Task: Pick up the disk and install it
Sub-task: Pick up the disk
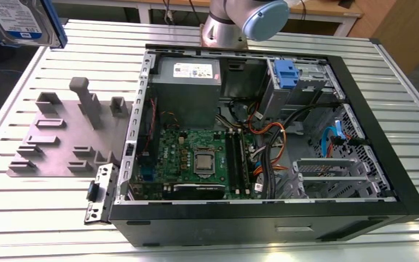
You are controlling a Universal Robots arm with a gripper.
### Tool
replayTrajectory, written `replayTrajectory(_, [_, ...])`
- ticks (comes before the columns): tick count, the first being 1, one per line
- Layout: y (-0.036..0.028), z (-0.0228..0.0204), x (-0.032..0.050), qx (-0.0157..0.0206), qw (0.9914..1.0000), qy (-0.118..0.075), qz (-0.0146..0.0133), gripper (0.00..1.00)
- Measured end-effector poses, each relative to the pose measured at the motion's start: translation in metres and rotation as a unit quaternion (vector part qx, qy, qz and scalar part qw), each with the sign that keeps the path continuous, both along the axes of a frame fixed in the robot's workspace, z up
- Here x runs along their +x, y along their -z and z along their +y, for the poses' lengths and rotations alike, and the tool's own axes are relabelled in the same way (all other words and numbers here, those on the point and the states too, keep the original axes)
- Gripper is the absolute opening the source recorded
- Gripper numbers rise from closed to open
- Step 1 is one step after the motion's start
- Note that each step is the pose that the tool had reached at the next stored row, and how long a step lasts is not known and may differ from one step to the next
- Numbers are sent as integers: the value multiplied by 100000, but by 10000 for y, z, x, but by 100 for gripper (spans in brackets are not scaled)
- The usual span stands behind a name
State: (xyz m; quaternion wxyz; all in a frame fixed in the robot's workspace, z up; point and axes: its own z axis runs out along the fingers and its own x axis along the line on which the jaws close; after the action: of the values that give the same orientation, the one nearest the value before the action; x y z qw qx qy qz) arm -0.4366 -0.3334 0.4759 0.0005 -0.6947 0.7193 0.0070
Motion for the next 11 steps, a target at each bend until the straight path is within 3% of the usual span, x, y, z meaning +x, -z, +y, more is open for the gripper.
replayTrajectory(7, [-5, 0, 1, -1, 100000, -3, 1, 37])
replayTrajectory(11, [-55, 0, 1, 3, 100000, -3, -9, 37])
